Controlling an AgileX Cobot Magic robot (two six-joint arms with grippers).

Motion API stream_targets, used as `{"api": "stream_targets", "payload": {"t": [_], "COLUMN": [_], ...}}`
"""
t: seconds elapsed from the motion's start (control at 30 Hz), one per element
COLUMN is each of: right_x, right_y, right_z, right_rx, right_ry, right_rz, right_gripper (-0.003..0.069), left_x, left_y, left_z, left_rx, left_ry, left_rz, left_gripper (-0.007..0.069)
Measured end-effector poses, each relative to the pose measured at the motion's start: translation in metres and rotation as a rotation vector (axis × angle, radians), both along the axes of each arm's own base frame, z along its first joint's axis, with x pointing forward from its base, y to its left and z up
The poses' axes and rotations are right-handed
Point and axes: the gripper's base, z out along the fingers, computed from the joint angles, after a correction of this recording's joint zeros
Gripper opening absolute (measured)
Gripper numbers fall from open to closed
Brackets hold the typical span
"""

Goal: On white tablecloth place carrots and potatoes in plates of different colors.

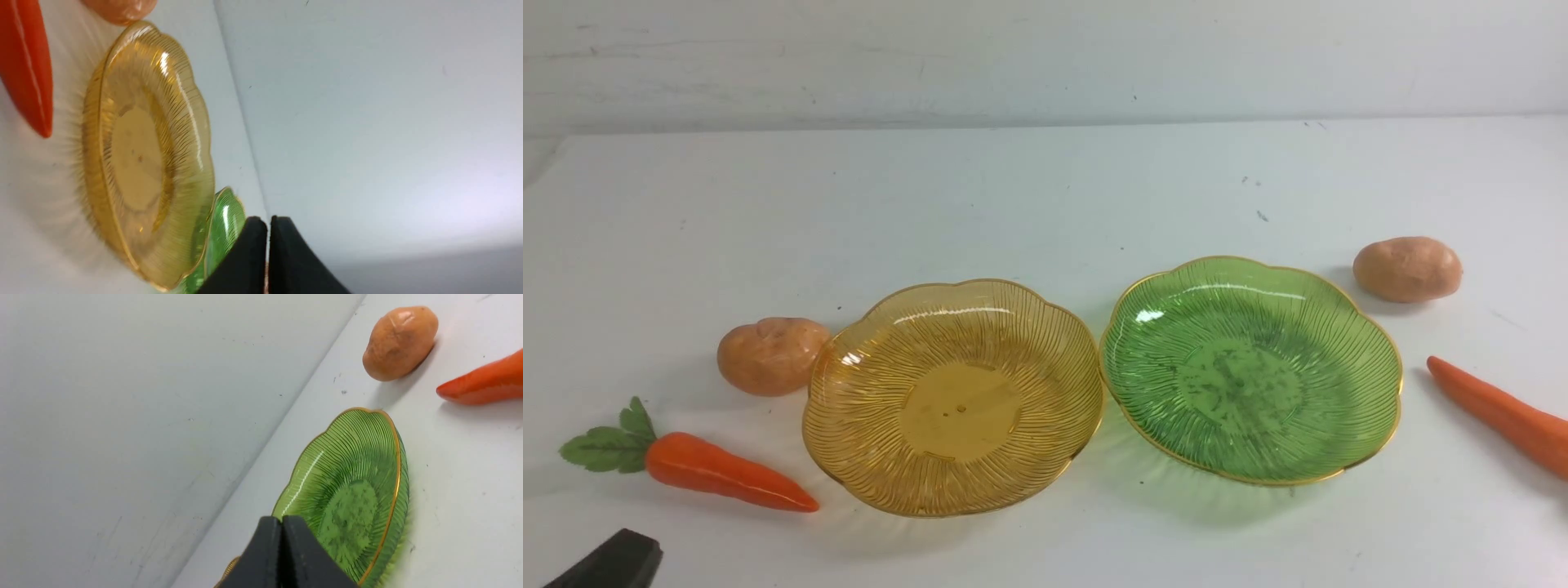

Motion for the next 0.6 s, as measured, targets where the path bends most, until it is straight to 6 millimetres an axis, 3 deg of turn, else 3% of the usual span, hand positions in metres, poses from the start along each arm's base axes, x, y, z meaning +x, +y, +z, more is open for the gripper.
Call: {"api": "stream_targets", "payload": {"t": [0.13, 0.3, 0.4, 0.5, 0.6], "right_x": [0.0, 0.001, 0.001, -0.004, -0.017], "right_y": [-0.002, -0.006, -0.009, -0.01, -0.004], "right_z": [0.003, 0.008, 0.014, 0.043, 0.1], "right_rx": [0.012, 0.02, 0.005, -0.078, -0.299], "right_ry": [-0.03, -0.089, -0.132, -0.232, -0.315], "right_rz": [-0.023, -0.071, -0.096, -0.108, -0.057], "right_gripper": [-0.0015, -0.0015, -0.0015, -0.0015, -0.0015], "left_x": [-0.001, -0.012, -0.006, 0.009, 0.033], "left_y": [0.003, 0.0, -0.009, -0.02, -0.034], "left_z": [0.015, 0.074, 0.102, 0.116, 0.131], "left_rx": [0.077, 0.286, 0.447, 0.55, 0.698], "left_ry": [-0.078, -0.259, -0.257, -0.182, -0.066], "left_rz": [0.026, 0.006, -0.091, -0.233, -0.478], "left_gripper": [-0.0003, -0.0003, -0.0003, -0.0003, -0.0003]}}
